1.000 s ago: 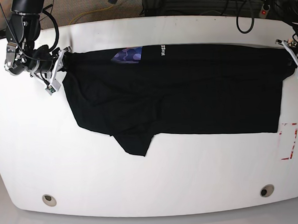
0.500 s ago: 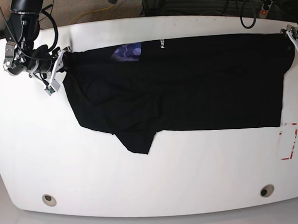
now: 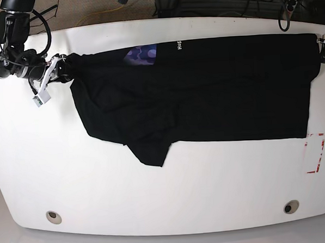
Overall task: Fold the T-shirt properly
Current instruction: 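Release and move both grippers to the shirt's hem edge, grasping it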
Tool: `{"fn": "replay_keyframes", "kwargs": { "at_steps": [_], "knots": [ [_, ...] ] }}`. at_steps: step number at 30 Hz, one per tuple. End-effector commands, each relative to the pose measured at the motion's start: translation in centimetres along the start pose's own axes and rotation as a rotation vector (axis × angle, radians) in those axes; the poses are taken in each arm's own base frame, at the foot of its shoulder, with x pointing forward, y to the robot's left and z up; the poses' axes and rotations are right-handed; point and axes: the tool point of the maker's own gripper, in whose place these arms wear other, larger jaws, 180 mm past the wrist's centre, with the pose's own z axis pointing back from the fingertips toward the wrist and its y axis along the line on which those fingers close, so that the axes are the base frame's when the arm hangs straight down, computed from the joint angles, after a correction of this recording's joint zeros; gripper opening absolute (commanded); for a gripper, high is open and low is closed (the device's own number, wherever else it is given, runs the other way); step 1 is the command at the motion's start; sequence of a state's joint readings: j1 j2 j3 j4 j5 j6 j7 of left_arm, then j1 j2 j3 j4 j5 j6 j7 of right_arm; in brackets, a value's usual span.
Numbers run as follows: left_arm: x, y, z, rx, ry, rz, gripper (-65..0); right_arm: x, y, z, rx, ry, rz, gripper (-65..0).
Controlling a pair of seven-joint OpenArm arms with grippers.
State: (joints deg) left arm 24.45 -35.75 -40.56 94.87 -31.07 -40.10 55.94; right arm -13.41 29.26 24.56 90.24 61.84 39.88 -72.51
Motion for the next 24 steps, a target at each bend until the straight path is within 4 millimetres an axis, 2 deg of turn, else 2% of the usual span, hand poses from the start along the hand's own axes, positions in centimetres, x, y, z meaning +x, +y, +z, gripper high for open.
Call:
{"fn": "replay_keyframes", "kwargs": {
  "at_steps": [1, 7, 15, 17, 19, 22, 24],
  "knots": [
    [2.0, -0.2, 0.0, -0.001, -0.044, -0.035, -25.3, 1.7, -0.7, 1.3, -0.006, -0.050, 0.012, -51.2],
    [3.1, -0.9, -0.9, -0.002, -0.077, -0.015, -25.3, 4.5, -3.8, 1.4, -0.100, -0.069, 0.023, -51.2],
    [7.2, -1.9, -2.3, 0.002, -0.156, -0.031, -25.3, 10.3, -6.9, -0.9, -0.247, -0.083, 0.044, -50.9],
    [8.4, -2.3, -2.7, 0.003, -0.184, -0.025, -25.3, 11.5, -7.6, -1.7, -0.286, -0.064, 0.044, -47.1],
    [9.5, -2.3, -3.0, 0.023, -0.198, -0.027, -25.3, 13.4, -8.2, -2.2, -0.325, -0.066, 0.049, -38.5],
    [10.3, -1.9, -3.3, 0.060, -0.200, -0.025, -25.3, 15.9, -8.5, -3.4, -0.347, -0.093, 0.051, -30.0],
    [10.9, -1.8, -3.6, 0.082, -0.204, -0.020, -25.3, 17.6, -8.5, -4.2, -0.346, -0.114, 0.050, -29.5]
  ]
}}
